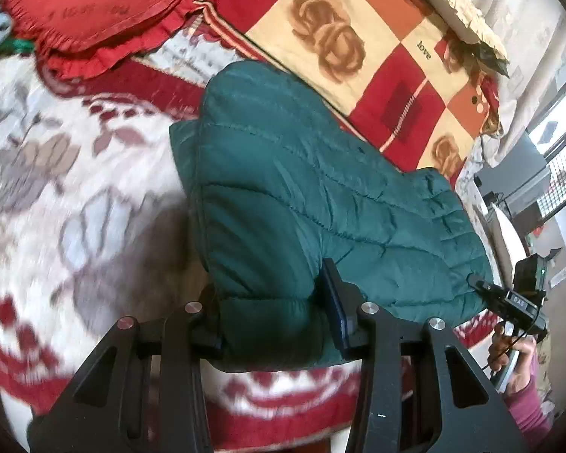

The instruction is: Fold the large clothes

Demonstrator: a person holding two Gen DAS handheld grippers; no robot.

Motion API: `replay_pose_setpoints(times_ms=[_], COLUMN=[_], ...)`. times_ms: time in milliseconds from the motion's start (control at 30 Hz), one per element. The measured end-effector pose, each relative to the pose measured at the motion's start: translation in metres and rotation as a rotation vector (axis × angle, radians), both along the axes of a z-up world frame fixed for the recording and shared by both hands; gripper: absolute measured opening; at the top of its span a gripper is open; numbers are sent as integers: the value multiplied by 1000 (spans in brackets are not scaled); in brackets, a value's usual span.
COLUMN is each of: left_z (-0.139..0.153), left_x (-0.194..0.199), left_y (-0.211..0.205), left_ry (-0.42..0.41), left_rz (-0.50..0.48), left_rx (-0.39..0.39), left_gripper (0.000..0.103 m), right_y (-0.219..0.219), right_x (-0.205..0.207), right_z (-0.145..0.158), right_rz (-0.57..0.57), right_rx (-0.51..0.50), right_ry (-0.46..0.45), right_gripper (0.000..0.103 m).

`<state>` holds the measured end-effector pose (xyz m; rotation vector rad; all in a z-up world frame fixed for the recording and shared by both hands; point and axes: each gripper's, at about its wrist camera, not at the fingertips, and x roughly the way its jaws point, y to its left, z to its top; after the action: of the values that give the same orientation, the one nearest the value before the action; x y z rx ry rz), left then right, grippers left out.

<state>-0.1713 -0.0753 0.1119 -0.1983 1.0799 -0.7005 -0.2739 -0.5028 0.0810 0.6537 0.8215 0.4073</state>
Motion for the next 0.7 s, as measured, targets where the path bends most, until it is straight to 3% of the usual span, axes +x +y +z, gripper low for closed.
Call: replay_pose_setpoints(times_ms=[100, 167, 200, 333, 433, 700], left_z=[-14, -22, -24, -20, -6, 26], left_x=[-9, -9, -9, -15, -24, -57], left_y=[2, 2, 2, 7, 10, -2], left_ry=[16, 19, 23, -8, -74, -231], left_rz=[17, 39, 51, 89, 117, 162], left_rx=[37, 56, 65, 119, 188, 271], left_gripper=[43, 54, 57, 69, 69, 69], right_y=[5, 9, 11, 18, 21, 50], right_x=[-8, -5, -5, -12, -24, -52], right_z=[-13, -19, -19, -5, 14, 55], right_rz=[-15, -49, -73, -105, -157, -207], right_rx=[-40, -136, -179, -285, -401, -437], right_ry=[36, 68, 84, 80, 52, -55], right_gripper=[47, 71, 74, 75, 77, 83])
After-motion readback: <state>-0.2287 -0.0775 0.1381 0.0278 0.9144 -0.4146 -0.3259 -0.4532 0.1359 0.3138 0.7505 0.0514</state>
